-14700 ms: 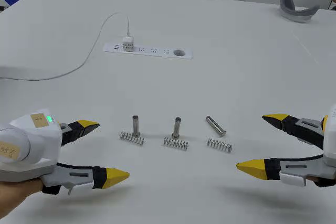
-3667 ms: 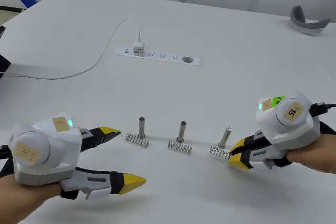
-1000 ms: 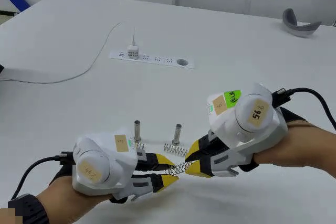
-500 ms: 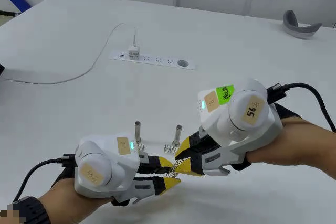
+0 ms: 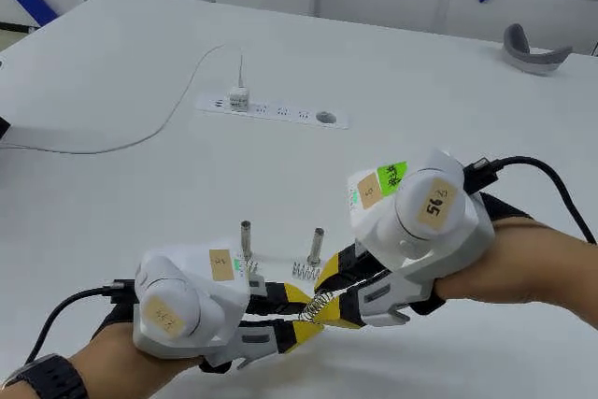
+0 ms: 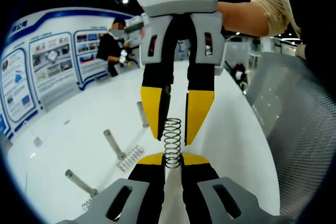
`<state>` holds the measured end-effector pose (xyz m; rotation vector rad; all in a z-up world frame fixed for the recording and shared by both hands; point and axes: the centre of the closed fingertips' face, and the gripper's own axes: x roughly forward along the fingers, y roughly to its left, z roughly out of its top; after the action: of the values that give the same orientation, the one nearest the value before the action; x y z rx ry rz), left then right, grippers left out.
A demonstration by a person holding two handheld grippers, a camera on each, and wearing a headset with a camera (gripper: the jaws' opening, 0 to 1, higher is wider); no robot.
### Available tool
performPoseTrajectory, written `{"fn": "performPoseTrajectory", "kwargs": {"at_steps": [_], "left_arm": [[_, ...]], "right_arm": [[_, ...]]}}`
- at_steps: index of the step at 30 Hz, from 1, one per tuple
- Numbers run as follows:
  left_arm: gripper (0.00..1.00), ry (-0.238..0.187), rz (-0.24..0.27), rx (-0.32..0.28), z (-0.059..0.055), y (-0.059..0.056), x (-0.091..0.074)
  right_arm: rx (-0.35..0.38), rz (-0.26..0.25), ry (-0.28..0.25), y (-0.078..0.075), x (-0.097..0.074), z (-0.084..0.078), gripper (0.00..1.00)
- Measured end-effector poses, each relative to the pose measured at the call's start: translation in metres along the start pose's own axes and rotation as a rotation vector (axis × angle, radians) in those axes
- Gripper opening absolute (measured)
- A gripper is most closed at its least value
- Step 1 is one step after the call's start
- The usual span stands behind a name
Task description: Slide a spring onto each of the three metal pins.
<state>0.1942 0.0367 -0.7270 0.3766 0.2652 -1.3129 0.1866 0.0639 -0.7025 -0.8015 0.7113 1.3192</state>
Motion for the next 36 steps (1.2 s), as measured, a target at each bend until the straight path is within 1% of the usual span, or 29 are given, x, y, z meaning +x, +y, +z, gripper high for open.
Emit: {"fn": "performPoseTrajectory", "kwargs": {"at_steps": [4, 12, 16, 24, 31, 36], "left_arm": [[0.11, -0.005, 0.001, 0.003, 0.002, 0.000, 0.000], [0.12, -0.010, 0.009, -0.004, 0.003, 0.001, 0.000], [0.18, -0.006, 0.010, -0.023, 0.002, 0.001, 0.000], [0.28, -0.014, 0.025, -0.070, 0.000, 0.003, -0.005], [0.36, -0.020, 0.055, -0.104, -0.002, 0.012, -0.014], [0.40, -0.017, 0.072, -0.125, -0.007, 0.015, -0.022]], "right_arm": [[-0.004, -0.001, 0.005, 0.000, 0.001, -0.001, 0.13], [0.003, -0.003, 0.009, -0.002, 0.000, -0.001, 0.12], [0.007, -0.008, 0.011, -0.004, -0.002, -0.002, 0.12], [0.023, -0.028, 0.016, -0.010, -0.008, -0.008, 0.12], [0.045, -0.045, 0.024, -0.017, -0.015, -0.015, 0.12], [0.063, -0.065, 0.025, -0.025, -0.023, -0.019, 0.12]]}}
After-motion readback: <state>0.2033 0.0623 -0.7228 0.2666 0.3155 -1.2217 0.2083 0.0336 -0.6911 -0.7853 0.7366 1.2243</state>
